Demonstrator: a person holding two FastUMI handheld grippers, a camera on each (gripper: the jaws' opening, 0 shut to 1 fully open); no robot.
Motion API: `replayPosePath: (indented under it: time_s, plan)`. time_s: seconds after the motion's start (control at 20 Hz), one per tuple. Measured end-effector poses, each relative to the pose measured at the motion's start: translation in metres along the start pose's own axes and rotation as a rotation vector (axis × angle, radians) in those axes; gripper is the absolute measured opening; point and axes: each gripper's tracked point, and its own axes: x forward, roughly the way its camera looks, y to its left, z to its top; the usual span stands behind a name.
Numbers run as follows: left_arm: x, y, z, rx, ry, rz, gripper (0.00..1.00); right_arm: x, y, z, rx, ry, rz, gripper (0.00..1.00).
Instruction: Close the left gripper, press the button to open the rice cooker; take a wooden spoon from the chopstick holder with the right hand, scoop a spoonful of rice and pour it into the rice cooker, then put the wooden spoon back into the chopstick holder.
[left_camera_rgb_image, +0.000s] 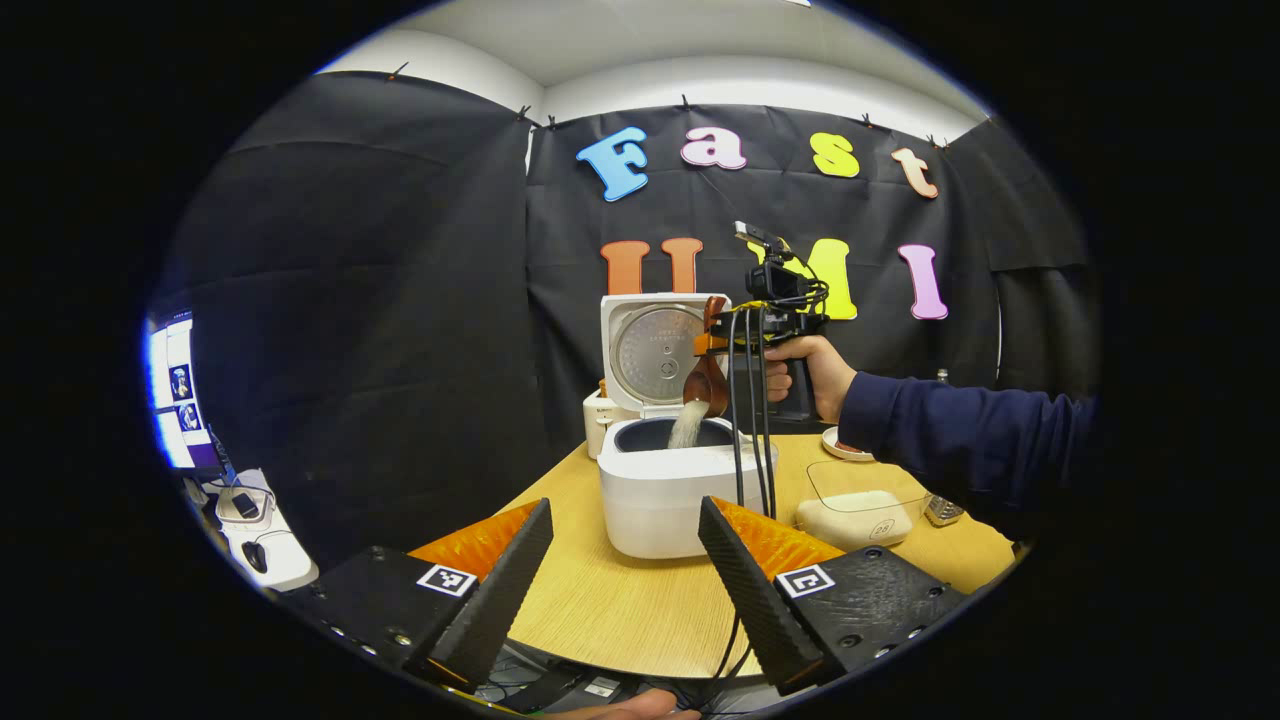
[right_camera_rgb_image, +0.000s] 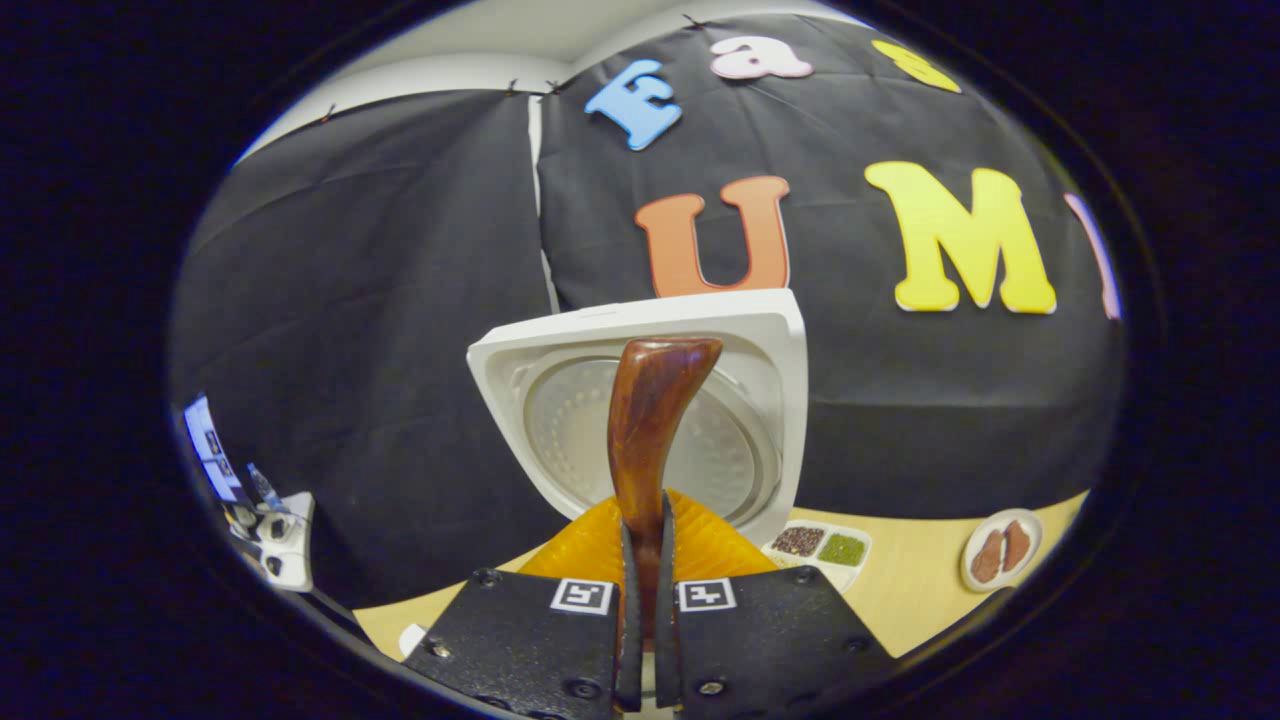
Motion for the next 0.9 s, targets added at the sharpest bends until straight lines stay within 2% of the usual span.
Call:
replayPosePath:
  time_s: [0.2,0.35,0.6,0.9]
  plan:
    - [0.002,0.002,-0.003,0.014,0.007,0.021,0.94,-0.015,0.019,0.010,-0.268,-0.062,-0.023,0.11]
    - [0.003,-0.001,-0.003,0.033,0.010,0.041,0.94,-0.033,0.024,0.013,-0.391,-0.100,-0.033,0.12]
    - [-0.001,-0.010,0.000,0.035,0.015,0.027,0.96,-0.063,0.013,0.022,-0.397,-0.134,-0.040,0.12]
    - [-0.004,-0.019,0.020,0.007,-0.034,0.022,0.97,-0.123,-0.030,0.036,-0.291,-0.152,-0.071,0.13]
